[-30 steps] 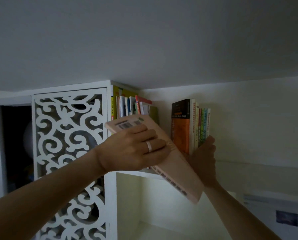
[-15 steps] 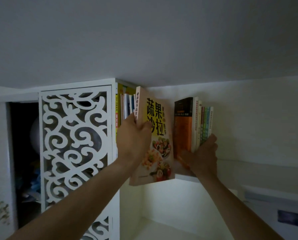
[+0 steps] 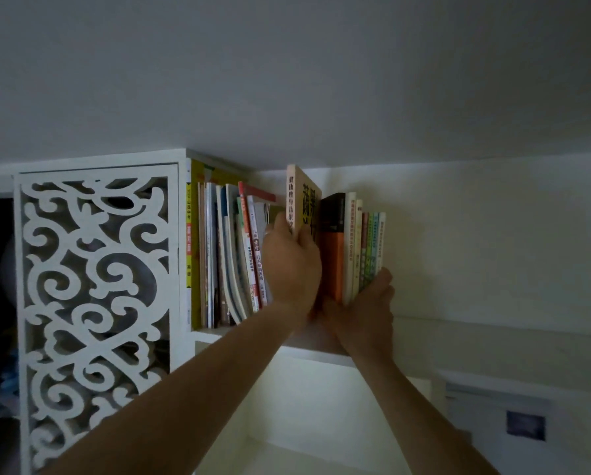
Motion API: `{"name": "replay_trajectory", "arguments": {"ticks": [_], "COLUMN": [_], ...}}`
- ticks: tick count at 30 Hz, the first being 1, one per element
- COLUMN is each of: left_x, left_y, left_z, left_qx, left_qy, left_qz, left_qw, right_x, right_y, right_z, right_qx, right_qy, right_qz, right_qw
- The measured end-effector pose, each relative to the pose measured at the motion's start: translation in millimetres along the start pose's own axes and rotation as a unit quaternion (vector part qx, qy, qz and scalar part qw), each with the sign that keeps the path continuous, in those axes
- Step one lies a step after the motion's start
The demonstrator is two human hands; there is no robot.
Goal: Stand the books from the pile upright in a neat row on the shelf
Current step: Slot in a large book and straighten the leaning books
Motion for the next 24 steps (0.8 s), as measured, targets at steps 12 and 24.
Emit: {"name": "replay_trajectory", "arguments": {"ticks": [12,24], "left_x": [-43,-33], "left_y": [-46,-49], "left_z": [-35,-11], "left_qx": [-0.04,-0.112], "left_qy": [-0.125,-0.257], "left_qz": [-0.105,-0.032], "left_qw": [0.986,0.959], "right_x": [-6,-11], "right_y": [4,2], "right_z": [2,7], "right_qx": [0.051,0.038], "right_qy": [0.014,-0.031], "right_qz": [-0.014,0.077], "right_qw": [0.998,0.996]}}
Point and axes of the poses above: each hand's wrist, its own z-axis towards the middle knuckle, its own x-axis out of the back of the hand, y = z × x, the point moved 4 cm from there along z, towards the middle knuckle, and after that the axes turned 15 degrees about y, right-handed, at the moved point
